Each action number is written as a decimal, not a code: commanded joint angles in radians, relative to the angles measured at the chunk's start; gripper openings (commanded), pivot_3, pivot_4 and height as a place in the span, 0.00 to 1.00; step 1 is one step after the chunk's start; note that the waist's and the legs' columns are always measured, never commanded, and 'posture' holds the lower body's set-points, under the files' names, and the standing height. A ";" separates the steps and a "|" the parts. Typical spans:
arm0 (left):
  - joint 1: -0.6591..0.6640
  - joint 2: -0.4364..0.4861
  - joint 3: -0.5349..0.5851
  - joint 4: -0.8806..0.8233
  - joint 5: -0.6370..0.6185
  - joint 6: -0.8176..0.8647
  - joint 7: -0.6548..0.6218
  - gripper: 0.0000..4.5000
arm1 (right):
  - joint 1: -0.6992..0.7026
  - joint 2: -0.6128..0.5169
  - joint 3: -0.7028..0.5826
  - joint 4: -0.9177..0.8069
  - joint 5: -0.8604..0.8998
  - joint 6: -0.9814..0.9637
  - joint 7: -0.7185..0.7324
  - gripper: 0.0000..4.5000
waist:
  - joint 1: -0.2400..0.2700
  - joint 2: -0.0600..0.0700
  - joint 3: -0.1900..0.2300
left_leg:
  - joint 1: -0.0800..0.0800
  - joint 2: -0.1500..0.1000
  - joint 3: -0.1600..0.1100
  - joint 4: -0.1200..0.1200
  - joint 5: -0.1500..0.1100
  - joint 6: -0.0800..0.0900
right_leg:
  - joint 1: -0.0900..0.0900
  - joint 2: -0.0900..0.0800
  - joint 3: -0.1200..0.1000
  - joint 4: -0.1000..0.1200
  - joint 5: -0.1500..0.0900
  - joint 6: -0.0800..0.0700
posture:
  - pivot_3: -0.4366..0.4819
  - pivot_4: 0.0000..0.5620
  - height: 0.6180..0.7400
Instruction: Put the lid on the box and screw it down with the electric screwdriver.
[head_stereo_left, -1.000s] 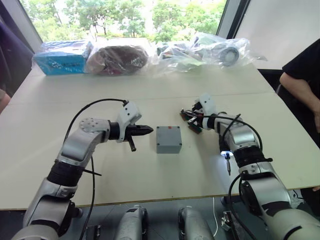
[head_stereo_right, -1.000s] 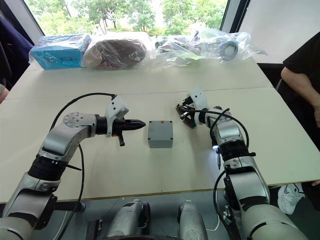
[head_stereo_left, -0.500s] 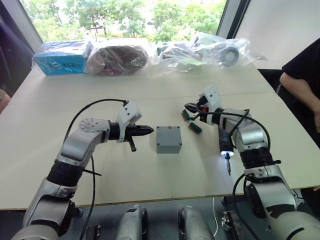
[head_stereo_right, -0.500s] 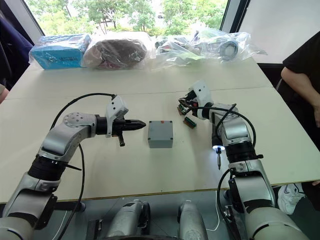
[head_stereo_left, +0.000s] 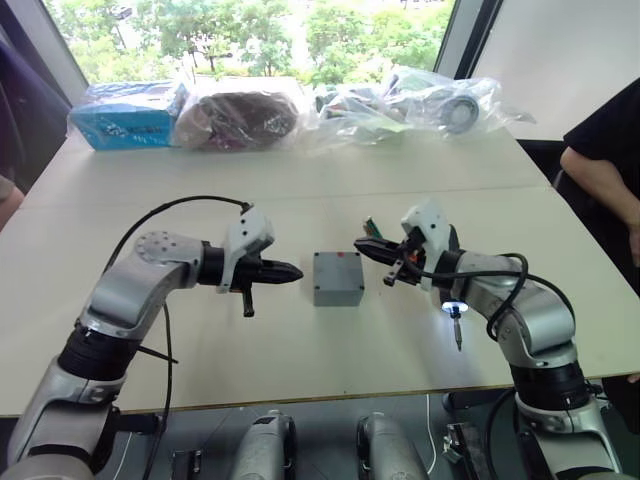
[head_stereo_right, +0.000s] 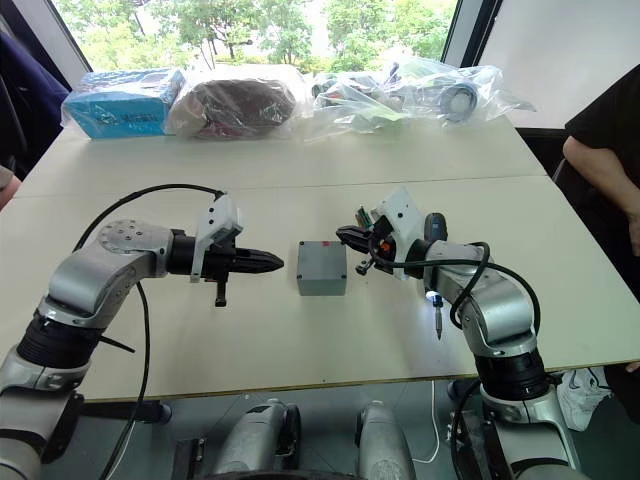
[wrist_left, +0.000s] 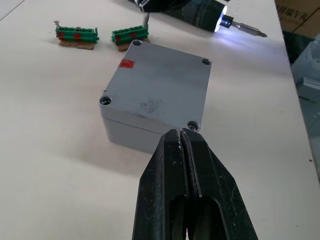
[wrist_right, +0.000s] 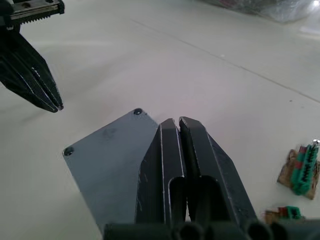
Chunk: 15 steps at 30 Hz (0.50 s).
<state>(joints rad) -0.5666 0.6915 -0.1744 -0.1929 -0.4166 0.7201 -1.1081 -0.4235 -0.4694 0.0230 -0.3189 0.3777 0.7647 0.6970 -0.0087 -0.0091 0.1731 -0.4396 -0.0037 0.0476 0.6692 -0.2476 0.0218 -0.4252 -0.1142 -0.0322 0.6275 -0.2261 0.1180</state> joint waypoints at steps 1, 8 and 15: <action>-0.029 -0.007 0.006 -0.009 -0.006 -0.006 0.006 0.00 | 0.006 0.006 -0.011 -0.035 0.019 -0.005 -0.019 0.01 | 0.000 0.000 0.000 | 0.000 0.000 0.000 0.000 0.000 0.000 | 0.000 0.000 0.000 0.000 0.000 0.000 | 0.48 0.27 1.00; -0.032 -0.021 0.006 -0.009 -0.007 -0.001 0.022 0.00 | 0.016 0.007 -0.001 -0.007 0.007 -0.027 -0.036 0.01 | -0.002 0.000 0.000 | 0.000 -0.001 0.000 0.000 0.000 0.000 | 0.000 0.000 0.000 0.000 0.000 0.000 | 0.48 0.27 1.00; -0.029 -0.021 0.006 -0.005 -0.005 -0.004 0.030 0.00 | 0.002 0.014 0.002 0.007 0.012 -0.034 -0.040 0.01 | -0.001 0.000 0.000 | 0.000 0.000 0.000 0.000 0.000 0.000 | 0.000 0.000 0.000 0.000 0.000 0.000 | 0.48 0.27 1.00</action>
<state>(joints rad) -0.5874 0.6673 -0.1785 -0.1889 -0.4174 0.7196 -1.0808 -0.4013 -0.4592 0.0316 -0.2920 0.3768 0.7503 0.6597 -0.0098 -0.0091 0.1731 -0.4396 -0.0040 0.0476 0.6692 -0.2476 0.0218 -0.4253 -0.1140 -0.0322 0.6274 -0.2262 0.1181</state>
